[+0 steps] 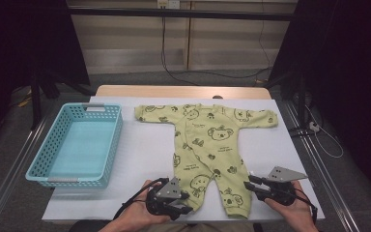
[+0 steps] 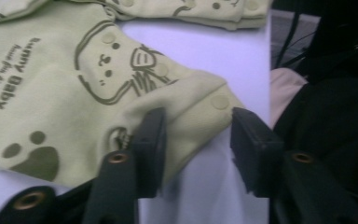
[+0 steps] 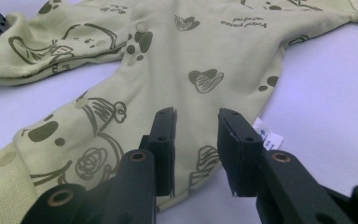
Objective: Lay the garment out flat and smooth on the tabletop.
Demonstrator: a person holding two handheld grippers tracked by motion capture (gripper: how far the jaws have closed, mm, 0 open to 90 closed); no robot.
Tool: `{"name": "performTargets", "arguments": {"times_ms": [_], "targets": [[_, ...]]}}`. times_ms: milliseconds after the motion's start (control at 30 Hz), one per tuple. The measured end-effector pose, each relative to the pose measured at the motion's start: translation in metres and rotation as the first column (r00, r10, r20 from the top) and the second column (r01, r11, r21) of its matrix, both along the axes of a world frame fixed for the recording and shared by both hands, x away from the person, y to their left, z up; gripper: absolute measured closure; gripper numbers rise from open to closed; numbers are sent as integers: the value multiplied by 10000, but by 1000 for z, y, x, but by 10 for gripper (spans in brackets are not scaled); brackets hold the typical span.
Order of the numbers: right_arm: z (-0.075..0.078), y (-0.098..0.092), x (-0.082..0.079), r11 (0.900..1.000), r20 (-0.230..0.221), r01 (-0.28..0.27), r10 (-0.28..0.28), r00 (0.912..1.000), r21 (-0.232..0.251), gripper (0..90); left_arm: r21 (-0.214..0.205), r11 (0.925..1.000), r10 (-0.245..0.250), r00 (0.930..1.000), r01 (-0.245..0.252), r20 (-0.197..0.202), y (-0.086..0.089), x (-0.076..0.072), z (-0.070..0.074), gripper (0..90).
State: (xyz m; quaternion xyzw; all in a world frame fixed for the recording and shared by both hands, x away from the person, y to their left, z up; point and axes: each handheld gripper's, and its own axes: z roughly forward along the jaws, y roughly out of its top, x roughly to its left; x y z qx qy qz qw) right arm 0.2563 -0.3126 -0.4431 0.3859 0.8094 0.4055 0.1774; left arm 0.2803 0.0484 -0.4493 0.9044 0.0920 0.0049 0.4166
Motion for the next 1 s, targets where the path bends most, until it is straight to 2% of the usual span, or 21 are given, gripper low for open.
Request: {"name": "performTargets", "arguments": {"times_ms": [67, 100, 133, 167, 200, 233, 300, 433, 467, 500, 533, 567, 600, 633, 733, 833, 867, 900, 933, 967, 1000], "targets": [[0, 1, 0, 10000, -17, 1, -1, 10000, 45, 675, 266, 9995, 181, 9996, -187, 226, 0, 2, 2, 740], [1, 1, 0, 10000, -5, 23, -23, 10000, 13, 675, -15, 9979, 653, 9978, -653, 60, -2, 1, 1, 789], [1, 1, 0, 10000, 1, 15, -15, 10000, 15, 676, 68, 9969, 789, 9967, -788, -200, 0, 1, 2, 834], [1, 1, 0, 10000, 24, -4, 4, 10000, 4, 675, 2, 9964, 842, 9961, -842, -273, 0, -2, 3, 867], [1, 2, 0, 10000, -2, -14, 14, 10000, -5, 673, 22, 9992, 407, 9990, -407, -198, 0, -2, 5, 876], [1, 2, -1, 10000, -8, -2, 2, 10000, -10, 673, -1, 9995, 300, 9994, -300, -199, 1, -5, 7, 880], [1, 2, -1, 10000, -8, -6, 6, 10000, 5, 673, -415, 9979, 459, 9961, -492, -756, 3, -13, 12, 881], [0, 2, 0, 10000, 25, -13, 13, 10000, -55, 674, -459, 9989, -2, 9921, -56, -1252, 7, -19, 13, 867], [0, 2, 0, 10000, 43, -21, 22, 10000, -31, 673, -432, 9988, 160, 9899, -223, -1409, 8, -21, 13, 847], [1, 3, 0, 10000, 70, -32, 32, 10000, -10, 670, -459, 9989, -67, 9902, 3, -1396, 9, -20, 12, 823], [1, 3, 0, 10000, 71, -43, 43, 10000, 39, 668, -876, 9960, -276, 9901, 156, -1373, 10, -18, 10, 752], [1, 3, 0, 10000, 112, -66, 65, 9999, 14, 666, -605, 9981, 29, 9920, -106, -1260, 12, -16, 13, 649], [1, 3, 0, 10000, 115, -66, 65, 9999, 17, 666, -972, 9952, -2, 9908, -131, -1356, 14, -13, 13, 640], [1, 3, 0, 9999, 122, -89, 88, 9999, 52, 665, -871, 9952, 318, 9908, -435, -1316, 18, -9, 16, 654], [2, 4, -1, 9998, 154, -140, 138, 9998, 124, 661, -1170, 9868, 933, 9839, -1117, -1525, 33, 5, 18, 704], [2, 5, -1, 9998, 160, -188, 187, 9997, 97, 655, -925, 9824, 1506, 9813, -1621, -1200, 44, 14, 16, 779], [2, 5, -1, 9997, 163, -216, 215, 9996, 119, 653, -504, 9845, 1615, 9804, -1679, -1128, 46, 16, 16, 788], [2, 5, -1, 9996, 167, -236, 233, 9996, 153, 653, -517, 9788, 1921, 9756, -1984, -1068, 46, 16, 13, 796], [2, 5, -1, 9996, 151, -221, 218, 9996, 160, 653, -391, 9843, 1665, 9783, -1724, -1230, 45, 16, 12, 796], [2, 5, -1, 9997, 156, -202, 200, 9997, 128, 652, -73, 9863, 1631, 9805, -1648, -1097, 43, 14, 11, 796], [2, 6, -1, 9997, 158, -199, 197, 9997, 146, 650, -115, 9871, 1578, 9827, -1597, -969, 38, 11, 7, 796]]}}
